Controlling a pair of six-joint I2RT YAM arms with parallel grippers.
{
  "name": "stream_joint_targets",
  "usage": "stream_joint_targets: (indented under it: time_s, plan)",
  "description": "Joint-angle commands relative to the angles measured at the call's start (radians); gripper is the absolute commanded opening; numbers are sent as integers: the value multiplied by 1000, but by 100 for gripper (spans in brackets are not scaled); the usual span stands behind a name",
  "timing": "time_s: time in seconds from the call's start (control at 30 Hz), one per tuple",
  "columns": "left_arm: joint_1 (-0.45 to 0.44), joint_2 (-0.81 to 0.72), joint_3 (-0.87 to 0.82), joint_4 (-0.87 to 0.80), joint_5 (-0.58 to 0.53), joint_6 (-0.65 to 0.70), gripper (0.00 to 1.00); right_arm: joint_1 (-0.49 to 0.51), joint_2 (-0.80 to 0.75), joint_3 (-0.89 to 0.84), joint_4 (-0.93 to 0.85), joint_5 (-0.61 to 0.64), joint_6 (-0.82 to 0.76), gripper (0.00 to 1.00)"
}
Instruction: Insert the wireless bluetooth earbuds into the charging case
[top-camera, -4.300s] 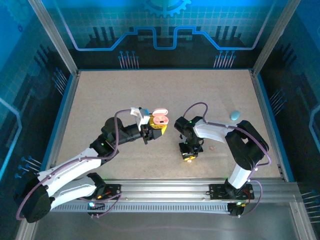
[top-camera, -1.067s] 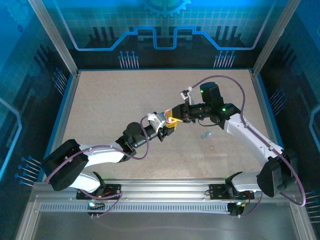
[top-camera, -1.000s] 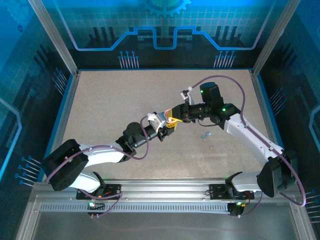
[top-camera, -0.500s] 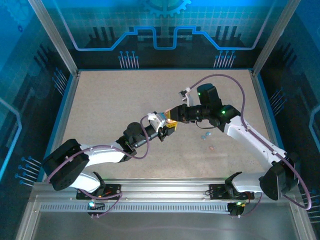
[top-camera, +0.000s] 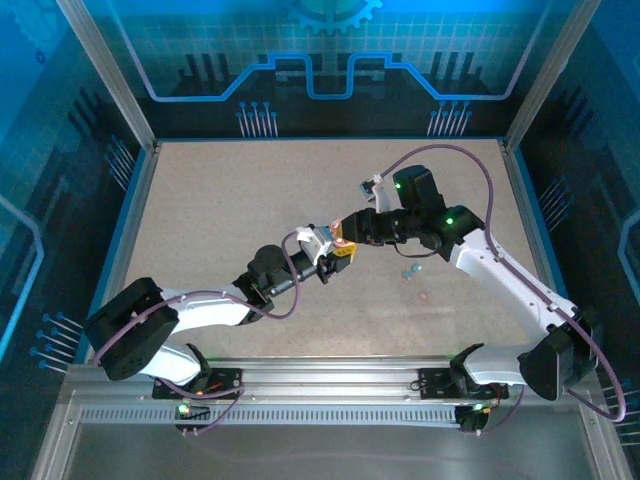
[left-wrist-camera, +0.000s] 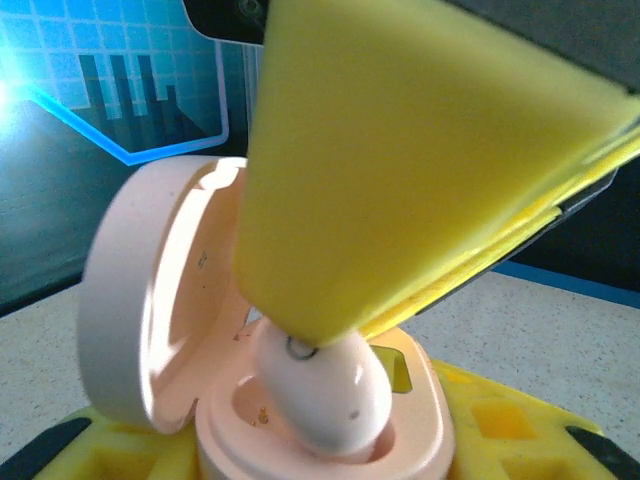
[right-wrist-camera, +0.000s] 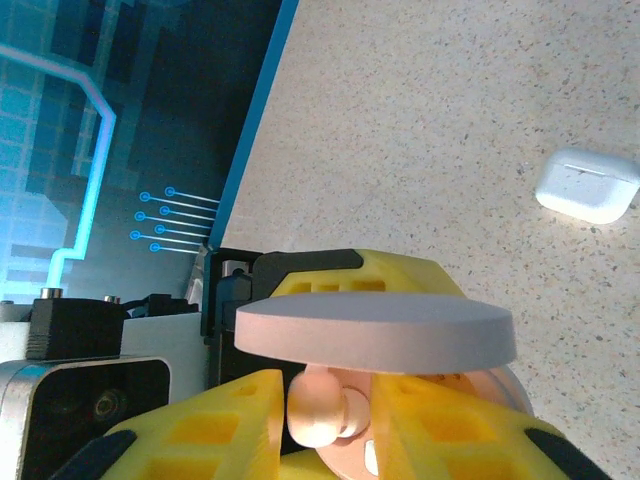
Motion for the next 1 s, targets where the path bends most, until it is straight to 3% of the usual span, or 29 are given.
stream_joint_targets:
  time_s: [0.0,0.43,0.57,0.67,0.73,0.83,0.97]
  plan:
    - [-6,-17,35,96,-3,-15,37,18,6,35,-70,47,-23,33]
    - [-6,-31,22,71,-31,-10,37,16,-87,89,-84,27,-65,45]
    - [-7,-47,1,71,-50,-6,36,-9,-207,78,-97,140,-108,46]
    - [-6,-66,-17,70,-61,-3,36,-84,-309,9,-123,280,-104,45]
    - [-6,-85,-30,65,-67,-4,36,-188,-371,-72,-137,321,-82,45]
    - [-7,-117,-46,51,-71,-5,36,-342,-408,-180,-160,299,-63,43]
    - [-6,-166,-57,15,-68,-9,37,-463,-349,-291,-229,282,-85,44]
